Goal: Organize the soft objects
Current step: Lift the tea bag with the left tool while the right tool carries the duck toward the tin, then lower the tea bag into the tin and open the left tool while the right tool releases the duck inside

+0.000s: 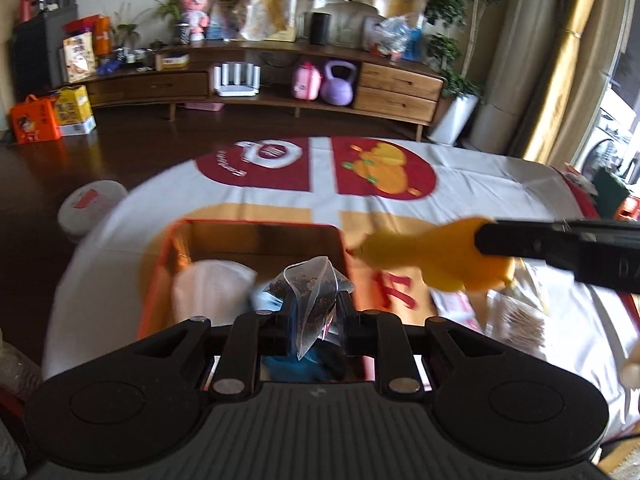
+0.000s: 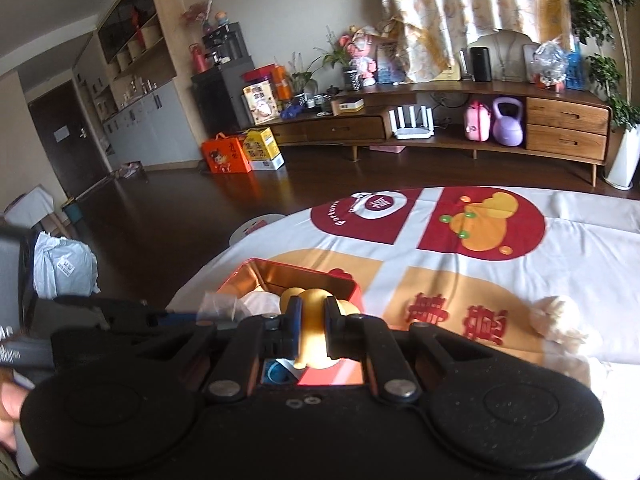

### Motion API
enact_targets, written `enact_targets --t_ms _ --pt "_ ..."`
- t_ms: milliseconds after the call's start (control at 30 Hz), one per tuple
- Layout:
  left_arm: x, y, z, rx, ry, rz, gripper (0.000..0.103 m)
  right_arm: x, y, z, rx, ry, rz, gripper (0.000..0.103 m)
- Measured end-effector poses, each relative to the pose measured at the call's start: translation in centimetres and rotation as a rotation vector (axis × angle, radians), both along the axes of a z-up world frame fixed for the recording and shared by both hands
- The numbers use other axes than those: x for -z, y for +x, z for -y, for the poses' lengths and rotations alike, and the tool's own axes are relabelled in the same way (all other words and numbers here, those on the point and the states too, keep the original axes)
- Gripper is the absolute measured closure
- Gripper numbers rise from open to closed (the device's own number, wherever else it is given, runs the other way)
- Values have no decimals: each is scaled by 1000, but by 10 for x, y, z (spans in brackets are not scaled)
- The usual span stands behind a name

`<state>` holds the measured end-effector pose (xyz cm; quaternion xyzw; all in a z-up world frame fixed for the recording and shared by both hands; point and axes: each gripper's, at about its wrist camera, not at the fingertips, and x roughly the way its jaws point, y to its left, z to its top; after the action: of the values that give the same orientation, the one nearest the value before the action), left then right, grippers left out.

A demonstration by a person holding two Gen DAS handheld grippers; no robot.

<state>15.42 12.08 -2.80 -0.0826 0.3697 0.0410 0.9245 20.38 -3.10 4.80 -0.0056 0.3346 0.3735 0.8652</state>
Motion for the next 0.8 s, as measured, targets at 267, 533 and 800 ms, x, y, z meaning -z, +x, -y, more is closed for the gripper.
enact_targets --t_ms 267,533,800 --pt "5 19 -41 -68 -21 -28 83 16 5 -36 -14 -49 4 93" --pt "28 43 -64 -123 -43 -81 83 36 16 -66 -15 -104 17 93" --pt "50 62 -73 -138 -25 -118 83 61 28 -90 -19 -159 7 93"
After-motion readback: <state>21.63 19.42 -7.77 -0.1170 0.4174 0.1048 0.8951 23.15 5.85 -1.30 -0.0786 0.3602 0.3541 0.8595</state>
